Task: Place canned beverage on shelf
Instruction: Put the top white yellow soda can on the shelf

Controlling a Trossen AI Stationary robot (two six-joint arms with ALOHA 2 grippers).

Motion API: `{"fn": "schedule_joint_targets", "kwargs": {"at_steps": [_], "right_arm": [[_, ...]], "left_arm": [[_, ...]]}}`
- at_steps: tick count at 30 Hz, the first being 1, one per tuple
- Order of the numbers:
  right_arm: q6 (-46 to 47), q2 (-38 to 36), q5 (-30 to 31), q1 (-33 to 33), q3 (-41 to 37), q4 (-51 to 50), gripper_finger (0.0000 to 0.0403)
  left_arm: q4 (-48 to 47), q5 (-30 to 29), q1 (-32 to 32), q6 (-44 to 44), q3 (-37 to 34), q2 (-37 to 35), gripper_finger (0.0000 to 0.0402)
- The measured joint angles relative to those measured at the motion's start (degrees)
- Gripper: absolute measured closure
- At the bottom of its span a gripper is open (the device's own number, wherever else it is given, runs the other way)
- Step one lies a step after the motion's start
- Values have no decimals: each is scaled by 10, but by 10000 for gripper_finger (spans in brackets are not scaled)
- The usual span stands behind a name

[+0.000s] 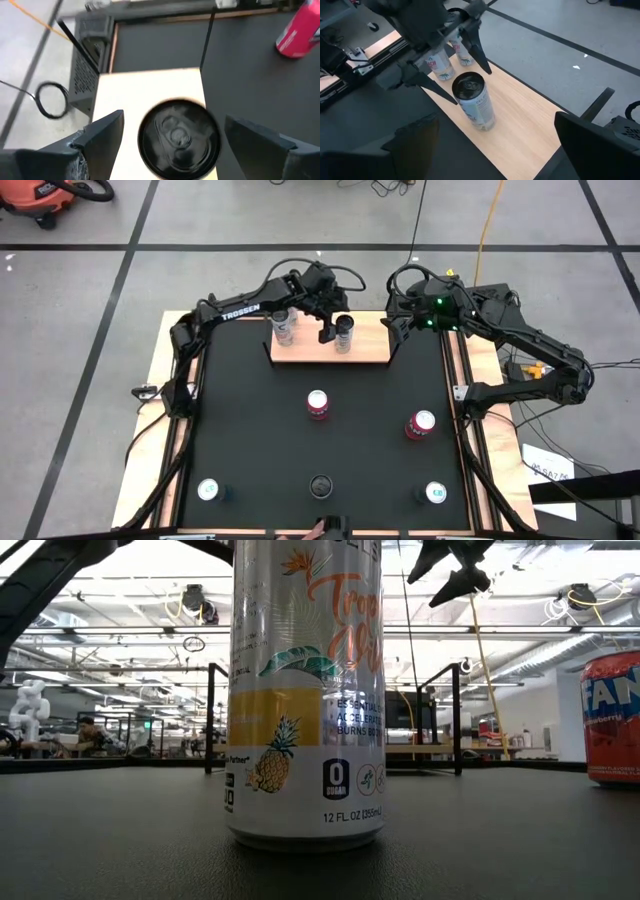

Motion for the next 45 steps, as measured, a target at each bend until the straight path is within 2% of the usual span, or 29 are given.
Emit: {"fn": "schedule_joint_targets", "kwargs": {"at_steps": [10,29,45], "right_arm": [[7,0,0,0,0,-5,23],[19,0,0,0,0,-6,23],[21,0,2,0,0,-10,23]], "left_arm": [[-5,-14,0,-1,0,10,63],[-3,-3,6,-16,0,15,155],[-21,-7,58,-23,-1,-11,156]]}}
